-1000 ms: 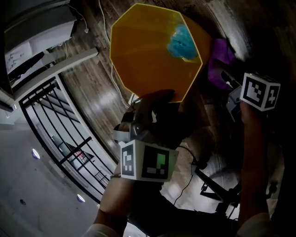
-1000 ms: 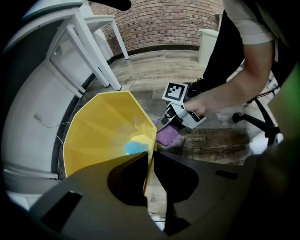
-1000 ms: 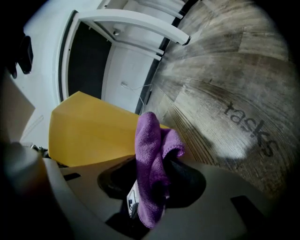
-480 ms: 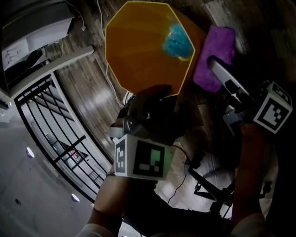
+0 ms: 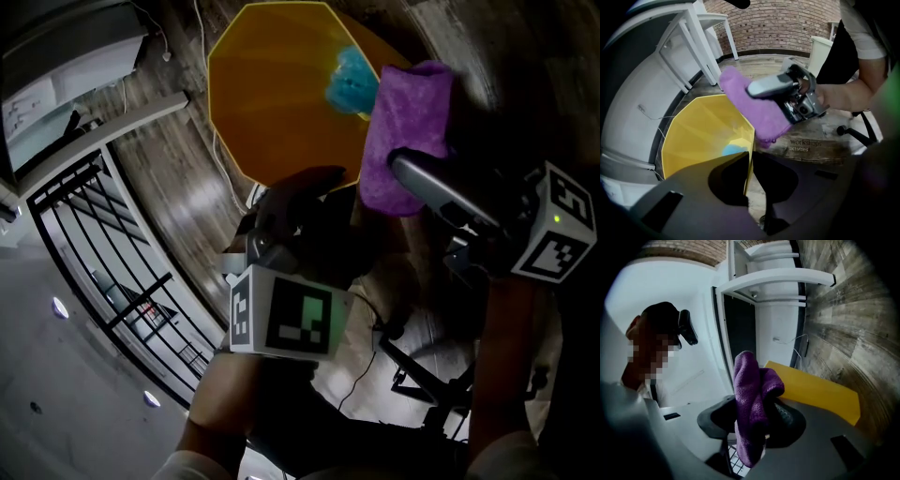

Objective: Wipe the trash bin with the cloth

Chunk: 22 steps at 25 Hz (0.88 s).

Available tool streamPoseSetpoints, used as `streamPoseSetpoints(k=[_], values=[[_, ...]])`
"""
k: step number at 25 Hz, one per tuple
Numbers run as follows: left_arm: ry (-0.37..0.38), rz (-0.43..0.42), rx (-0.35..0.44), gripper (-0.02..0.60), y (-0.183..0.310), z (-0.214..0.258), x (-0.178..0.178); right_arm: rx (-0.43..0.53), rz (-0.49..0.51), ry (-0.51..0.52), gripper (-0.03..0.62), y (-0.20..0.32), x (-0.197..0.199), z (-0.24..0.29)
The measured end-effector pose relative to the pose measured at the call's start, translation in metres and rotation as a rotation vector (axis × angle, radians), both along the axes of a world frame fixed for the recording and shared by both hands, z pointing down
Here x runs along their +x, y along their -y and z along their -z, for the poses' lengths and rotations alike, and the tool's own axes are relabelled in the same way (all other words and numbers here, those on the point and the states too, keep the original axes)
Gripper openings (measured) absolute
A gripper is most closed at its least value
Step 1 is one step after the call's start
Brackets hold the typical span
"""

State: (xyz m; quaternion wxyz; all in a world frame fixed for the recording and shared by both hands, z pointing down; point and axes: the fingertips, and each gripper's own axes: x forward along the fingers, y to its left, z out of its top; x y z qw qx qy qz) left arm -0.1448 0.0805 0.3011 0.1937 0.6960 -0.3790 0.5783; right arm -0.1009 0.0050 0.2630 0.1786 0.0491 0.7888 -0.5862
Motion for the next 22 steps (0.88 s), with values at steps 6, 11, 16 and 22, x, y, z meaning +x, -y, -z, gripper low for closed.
streamPoseSetpoints(k=[6,11,16,22], values=[[-0.022,0.014,0.011,0.021,0.003,0.002,-0.001,-0.027,-0.005,-0.223,0.167,-0.001,-0.015,-0.066],[-0.042,0.029,0.007,0.018,0.003,0.003,-0.001,-0.081,-0.006,-0.322,0.167,0.001,-0.022,-0.118],[-0.075,0.010,-0.013,0.012,-0.005,0.002,0.009,-0.152,0.007,-0.453,0.167,-0.009,-0.019,-0.171],[-0.086,-0.023,-0.030,0.012,-0.008,0.002,0.013,-0.163,0.055,-0.702,0.167,-0.024,-0.022,-0.230]])
